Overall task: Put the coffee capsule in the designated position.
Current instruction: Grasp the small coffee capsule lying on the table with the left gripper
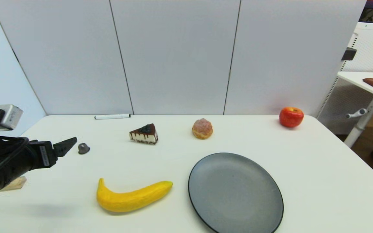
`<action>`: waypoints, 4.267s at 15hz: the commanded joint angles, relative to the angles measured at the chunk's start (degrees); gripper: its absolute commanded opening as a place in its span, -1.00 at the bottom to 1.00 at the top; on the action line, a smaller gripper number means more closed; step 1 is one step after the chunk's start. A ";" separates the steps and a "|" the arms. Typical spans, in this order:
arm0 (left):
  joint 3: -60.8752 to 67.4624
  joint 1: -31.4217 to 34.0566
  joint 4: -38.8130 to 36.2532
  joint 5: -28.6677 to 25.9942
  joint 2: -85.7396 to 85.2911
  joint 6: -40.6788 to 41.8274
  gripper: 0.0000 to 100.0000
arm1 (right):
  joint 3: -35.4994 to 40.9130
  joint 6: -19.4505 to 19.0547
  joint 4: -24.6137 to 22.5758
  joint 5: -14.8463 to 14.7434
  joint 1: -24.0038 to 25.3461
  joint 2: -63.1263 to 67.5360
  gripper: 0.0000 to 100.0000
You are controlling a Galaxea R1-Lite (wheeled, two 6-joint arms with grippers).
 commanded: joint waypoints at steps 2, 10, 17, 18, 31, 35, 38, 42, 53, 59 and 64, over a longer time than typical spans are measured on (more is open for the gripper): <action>-2.12 2.46 -2.94 -0.42 10.96 0.80 1.00 | 0.00 -0.04 -0.01 -0.02 0.00 0.07 1.00; -30.78 3.96 41.71 -0.77 17.03 6.95 1.00 | 0.00 -0.04 -0.01 -0.02 0.00 0.07 1.00; -43.17 5.10 58.32 -0.77 23.97 11.35 1.00 | 0.00 -0.04 -0.01 -0.02 0.00 0.07 1.00; -44.14 5.10 58.23 -0.77 24.76 11.44 1.00 | 0.00 -0.04 -0.01 -0.02 0.00 0.07 1.00; -52.92 5.01 58.14 -3.32 34.69 12.93 1.00 | 0.00 -0.04 -0.01 -0.02 0.00 0.07 1.00; -53.01 4.48 58.14 -3.41 35.92 12.84 1.00 | 0.00 -0.04 -0.01 -0.02 0.00 0.07 1.00; -53.54 4.57 58.14 -3.41 36.19 12.84 1.00 | 0.00 -0.04 -0.01 -0.02 0.00 0.07 1.00; -55.12 4.92 58.14 -4.46 36.89 12.84 1.00 | 0.00 -0.04 -0.01 -0.02 0.00 0.07 1.00; -54.24 6.06 58.67 -5.52 34.87 12.49 1.00 | 0.00 -0.04 -0.01 -0.02 0.00 0.07 1.00; -54.16 6.06 59.29 -5.60 35.40 12.40 1.00 | 0.00 -0.04 -0.01 -0.02 0.00 0.07 1.00; -54.33 6.06 59.29 -5.69 35.84 12.40 1.00 | 0.00 -0.04 -0.01 -0.02 0.00 0.07 1.00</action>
